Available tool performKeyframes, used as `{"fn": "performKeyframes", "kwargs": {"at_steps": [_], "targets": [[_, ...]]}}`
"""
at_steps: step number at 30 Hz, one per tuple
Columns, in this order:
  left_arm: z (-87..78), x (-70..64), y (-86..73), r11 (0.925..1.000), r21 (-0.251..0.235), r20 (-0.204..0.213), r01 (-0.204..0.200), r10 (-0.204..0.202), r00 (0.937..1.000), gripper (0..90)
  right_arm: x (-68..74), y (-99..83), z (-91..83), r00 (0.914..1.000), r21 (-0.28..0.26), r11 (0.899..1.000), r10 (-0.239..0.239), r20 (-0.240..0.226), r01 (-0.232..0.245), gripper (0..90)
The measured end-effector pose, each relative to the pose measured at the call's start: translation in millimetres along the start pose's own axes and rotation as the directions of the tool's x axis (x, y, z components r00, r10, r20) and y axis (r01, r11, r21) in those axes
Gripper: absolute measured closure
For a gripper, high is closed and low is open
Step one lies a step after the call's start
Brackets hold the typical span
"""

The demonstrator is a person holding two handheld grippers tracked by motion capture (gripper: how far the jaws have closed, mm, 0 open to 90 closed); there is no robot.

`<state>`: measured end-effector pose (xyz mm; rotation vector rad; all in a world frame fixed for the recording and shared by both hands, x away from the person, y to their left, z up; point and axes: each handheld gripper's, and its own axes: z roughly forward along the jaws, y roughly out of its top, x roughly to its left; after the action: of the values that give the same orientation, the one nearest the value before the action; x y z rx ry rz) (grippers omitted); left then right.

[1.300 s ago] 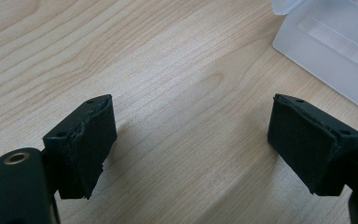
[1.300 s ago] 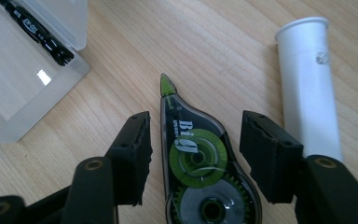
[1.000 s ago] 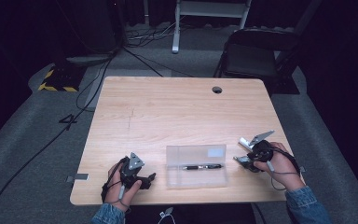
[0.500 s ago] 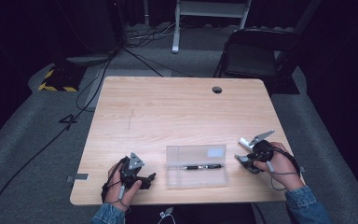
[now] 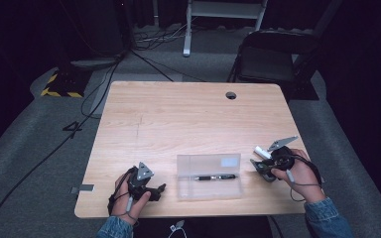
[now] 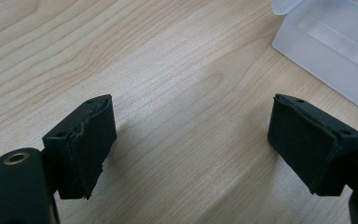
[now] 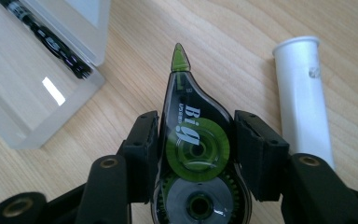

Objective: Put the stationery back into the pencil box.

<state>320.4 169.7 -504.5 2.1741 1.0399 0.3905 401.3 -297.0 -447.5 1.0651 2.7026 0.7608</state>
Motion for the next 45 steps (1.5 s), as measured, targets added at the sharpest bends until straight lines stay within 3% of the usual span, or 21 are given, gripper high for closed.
{"fn": "performKeyframes", "kwargs": {"at_steps": [14,24,31,45], "targets": [[0.0,0.1,0.0,1.0,0.0,-0.001,-0.004,0.004,1.0,15.7,23.7,16.6,-14.5,0.9966,-0.086,0.993,-0.078,-0.027,0.075,52.2],[0.1,-0.2,0.0,1.0,0.0,0.0,-0.002,0.002,1.0,15.7,41.5,28.6,-19.6,0.9891,-0.135,0.983,-0.133,-0.063,0.124,52.2],[0.1,-0.1,0.0,1.0,0.0,0.0,-0.002,0.002,1.0,15.7,52.7,35.6,-14.8,0.9799,-0.161,0.974,-0.178,-0.09,0.162,52.2],[0.1,-0.1,0.0,1.0,0.0,0.0,-0.002,0.002,1.0,15.7,80.1,48.8,1.8,0.9513,-0.173,0.954,-0.27,-0.148,0.244,52.3]]}}
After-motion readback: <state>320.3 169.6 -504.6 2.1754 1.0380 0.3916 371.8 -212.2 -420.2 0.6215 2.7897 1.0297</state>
